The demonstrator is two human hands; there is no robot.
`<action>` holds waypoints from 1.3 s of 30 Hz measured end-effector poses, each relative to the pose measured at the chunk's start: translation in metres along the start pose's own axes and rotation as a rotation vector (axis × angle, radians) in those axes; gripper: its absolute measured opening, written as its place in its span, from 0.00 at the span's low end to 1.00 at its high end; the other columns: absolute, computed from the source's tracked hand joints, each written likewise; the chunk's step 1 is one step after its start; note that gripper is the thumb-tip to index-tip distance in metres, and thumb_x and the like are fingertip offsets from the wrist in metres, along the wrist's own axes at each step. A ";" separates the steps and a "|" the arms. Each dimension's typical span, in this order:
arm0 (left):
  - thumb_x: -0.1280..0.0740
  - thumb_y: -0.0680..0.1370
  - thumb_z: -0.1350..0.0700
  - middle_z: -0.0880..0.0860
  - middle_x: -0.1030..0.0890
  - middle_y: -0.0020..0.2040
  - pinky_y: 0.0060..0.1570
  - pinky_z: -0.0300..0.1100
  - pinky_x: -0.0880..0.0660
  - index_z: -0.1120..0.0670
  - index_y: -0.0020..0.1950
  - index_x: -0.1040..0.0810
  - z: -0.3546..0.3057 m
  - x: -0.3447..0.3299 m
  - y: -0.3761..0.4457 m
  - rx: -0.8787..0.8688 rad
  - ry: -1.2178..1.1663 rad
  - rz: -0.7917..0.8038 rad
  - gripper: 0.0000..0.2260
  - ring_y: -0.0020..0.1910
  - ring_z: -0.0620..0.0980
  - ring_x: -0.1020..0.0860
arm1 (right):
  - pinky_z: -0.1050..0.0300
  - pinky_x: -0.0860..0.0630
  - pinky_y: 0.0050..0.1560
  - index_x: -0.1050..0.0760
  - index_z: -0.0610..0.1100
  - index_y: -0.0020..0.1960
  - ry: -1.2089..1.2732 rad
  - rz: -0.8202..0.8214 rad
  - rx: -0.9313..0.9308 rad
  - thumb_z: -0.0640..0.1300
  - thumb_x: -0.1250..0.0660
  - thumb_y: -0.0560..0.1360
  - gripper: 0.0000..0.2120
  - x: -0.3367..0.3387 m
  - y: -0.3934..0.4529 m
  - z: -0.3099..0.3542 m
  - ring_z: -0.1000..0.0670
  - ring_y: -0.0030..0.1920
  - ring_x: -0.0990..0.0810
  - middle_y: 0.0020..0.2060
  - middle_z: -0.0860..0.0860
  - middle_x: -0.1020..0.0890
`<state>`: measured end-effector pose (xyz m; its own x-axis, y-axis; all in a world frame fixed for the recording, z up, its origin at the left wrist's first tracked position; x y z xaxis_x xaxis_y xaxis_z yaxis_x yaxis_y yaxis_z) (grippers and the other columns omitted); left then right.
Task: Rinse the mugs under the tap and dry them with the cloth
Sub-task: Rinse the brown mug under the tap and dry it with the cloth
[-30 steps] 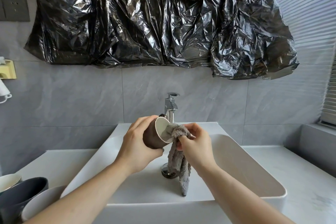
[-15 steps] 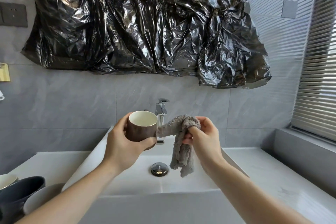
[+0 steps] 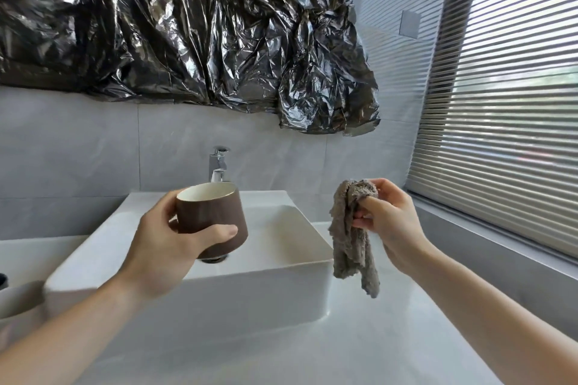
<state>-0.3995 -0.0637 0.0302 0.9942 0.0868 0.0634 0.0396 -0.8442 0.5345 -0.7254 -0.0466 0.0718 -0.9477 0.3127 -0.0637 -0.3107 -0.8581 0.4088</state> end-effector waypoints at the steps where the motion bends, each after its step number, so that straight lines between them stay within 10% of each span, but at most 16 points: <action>1: 0.16 0.54 0.43 0.46 0.13 0.50 0.47 0.49 0.14 0.42 0.56 0.17 -0.001 -0.004 -0.007 0.008 -0.002 0.024 0.32 0.49 0.45 0.15 | 0.60 0.19 0.33 0.21 0.40 0.50 -0.046 0.028 -0.025 0.27 0.39 0.78 0.12 0.007 -0.007 -0.007 0.54 0.32 0.17 0.34 0.49 0.17; 7: 0.16 0.52 0.46 0.46 0.14 0.52 0.43 0.42 0.17 0.40 0.57 0.20 -0.007 -0.041 -0.038 0.004 0.040 0.161 0.34 0.49 0.44 0.15 | 0.46 0.15 0.40 0.20 0.43 0.48 -0.424 0.221 -0.177 0.28 0.37 0.74 0.13 0.028 -0.057 -0.080 0.48 0.37 0.15 0.40 0.47 0.15; 12: 0.16 0.52 0.47 0.43 0.15 0.51 0.45 0.37 0.20 0.42 0.58 0.23 -0.008 -0.093 -0.049 0.004 0.074 0.278 0.35 0.51 0.42 0.17 | 0.73 0.28 0.34 0.22 0.56 0.51 -0.970 0.416 -0.128 0.38 0.38 0.72 0.15 0.072 -0.076 -0.129 0.61 0.44 0.23 0.48 0.60 0.22; 17: 0.16 0.52 0.45 0.38 0.15 0.51 0.45 0.29 0.23 0.40 0.58 0.23 -0.009 -0.171 -0.044 -0.001 0.090 0.357 0.36 0.51 0.37 0.18 | 0.71 0.31 0.45 0.21 0.60 0.63 -0.940 0.425 -0.107 0.47 0.31 0.70 0.22 0.115 -0.073 -0.136 0.66 0.41 0.25 0.60 0.64 0.25; 22: 0.16 0.49 0.42 0.42 0.16 0.51 0.56 0.47 0.18 0.42 0.57 0.24 0.000 -0.262 -0.012 0.094 0.110 0.326 0.38 0.53 0.43 0.17 | 0.69 0.25 0.47 0.23 0.68 0.64 -0.801 0.332 -0.127 0.66 0.30 0.69 0.23 0.160 -0.065 -0.135 0.60 0.47 0.18 0.61 0.68 0.25; 39: 0.16 0.55 0.46 0.49 0.23 0.59 0.46 0.44 0.28 0.50 0.59 0.34 0.121 -0.400 0.097 0.376 0.591 0.259 0.39 0.58 0.55 0.22 | 0.58 0.42 0.76 0.29 0.63 0.70 -1.205 0.147 -0.168 0.65 0.40 0.77 0.23 0.243 -0.029 -0.219 0.54 0.75 0.36 0.71 0.64 0.31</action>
<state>-0.7807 -0.2446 -0.0453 0.7611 0.0411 0.6473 -0.0512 -0.9911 0.1231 -0.9625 -0.0347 -0.1552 -0.3281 0.3086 0.8928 -0.2969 -0.9309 0.2127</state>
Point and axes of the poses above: each hand's wrist, its own y-axis towards the middle knuckle, its own x-axis out of the back of the hand, z = x × y, the point moved 1 cm from there along y, towards the middle knuckle
